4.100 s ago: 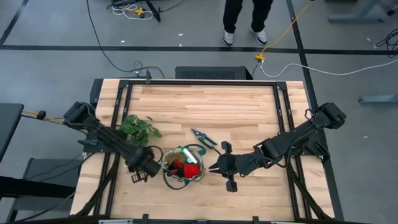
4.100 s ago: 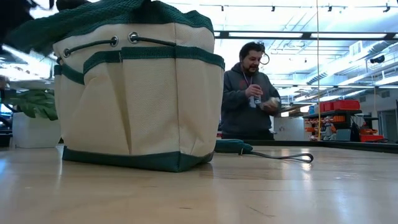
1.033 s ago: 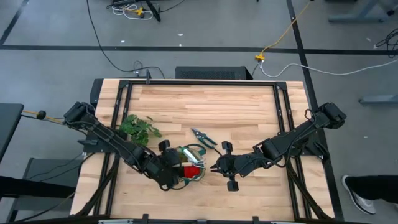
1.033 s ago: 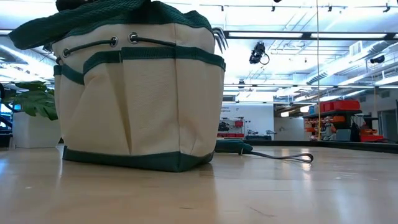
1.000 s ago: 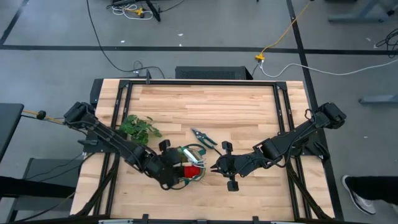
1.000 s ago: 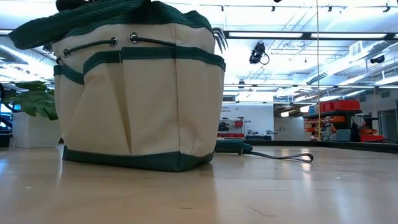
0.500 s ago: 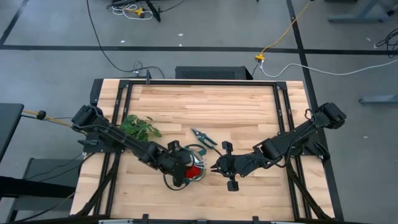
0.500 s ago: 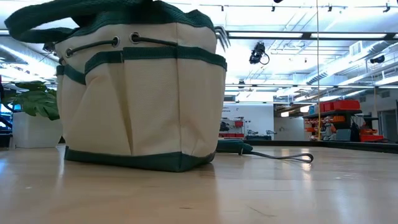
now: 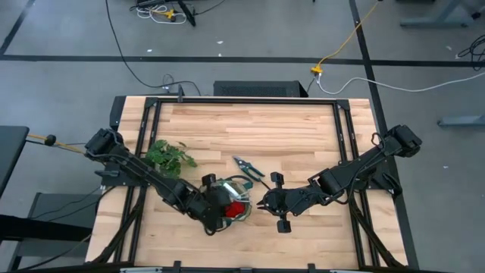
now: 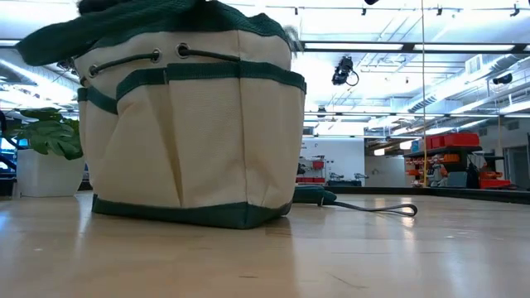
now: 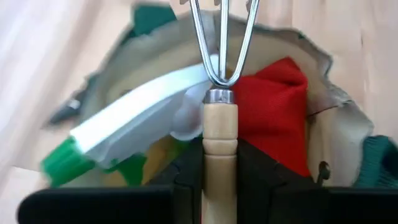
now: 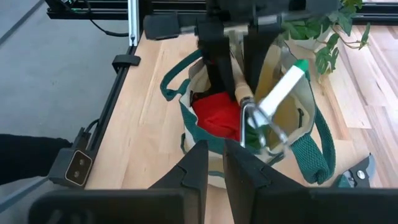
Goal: Pick & Place Garden tools in Gardening bag
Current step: Put the hand rake into the gardening bag
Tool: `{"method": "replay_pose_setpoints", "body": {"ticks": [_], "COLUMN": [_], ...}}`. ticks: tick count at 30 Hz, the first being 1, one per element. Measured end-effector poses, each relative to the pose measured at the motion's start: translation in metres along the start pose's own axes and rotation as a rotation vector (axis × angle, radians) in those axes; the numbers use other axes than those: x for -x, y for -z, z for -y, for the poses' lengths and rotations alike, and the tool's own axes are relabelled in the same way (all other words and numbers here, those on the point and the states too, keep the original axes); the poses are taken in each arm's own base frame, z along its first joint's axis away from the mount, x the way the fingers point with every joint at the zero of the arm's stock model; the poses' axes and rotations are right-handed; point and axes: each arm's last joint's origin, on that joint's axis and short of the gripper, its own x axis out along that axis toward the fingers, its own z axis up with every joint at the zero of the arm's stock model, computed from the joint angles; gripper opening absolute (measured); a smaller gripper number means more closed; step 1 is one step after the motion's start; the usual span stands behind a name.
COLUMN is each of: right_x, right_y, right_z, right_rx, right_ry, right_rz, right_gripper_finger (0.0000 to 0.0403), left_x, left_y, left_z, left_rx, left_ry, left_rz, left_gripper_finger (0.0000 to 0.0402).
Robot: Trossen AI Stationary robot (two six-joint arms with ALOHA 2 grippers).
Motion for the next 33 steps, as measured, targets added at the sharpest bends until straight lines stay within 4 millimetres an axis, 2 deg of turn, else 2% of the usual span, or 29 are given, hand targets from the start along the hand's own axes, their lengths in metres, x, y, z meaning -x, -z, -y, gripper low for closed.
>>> {"method": "replay_pose_setpoints", "body": {"ticks": [9, 13, 20, 28, 33], "right_x": [0.0, 0.0, 0.0, 0.0, 0.0], "right_y": [0.0, 0.0, 0.0, 0.0, 0.0], "right_z": [0.0, 0.0, 0.0, 0.0, 0.0], "right_rx": [0.0, -0.002, -0.009, -0.012, -0.012], "right_ry": [0.0, 0.0, 0.0, -0.001, 0.0], "right_rz": [0.0, 0.001, 0.0, 0.001, 0.001], "right_gripper_finger": [0.0049, 0.0049, 0.0049, 0.0049, 0.0049], "left_x": [0.032, 0.038, 0.037, 0.025, 0.019], "left_y": [0.006, 0.011, 0.015, 0.017, 0.018], "left_z": [0.006, 0.012, 0.02, 0.027, 0.029], "left_rx": [0.01, 0.019, 0.015, 0.006, 0.012], "left_ry": [-0.166, -0.203, -0.289, -0.325, -0.334], "left_rz": [0.162, 0.217, 0.31, 0.338, 0.347], "left_gripper_finger": [0.0077, 0.0078, 0.0084, 0.0087, 0.0112]}}
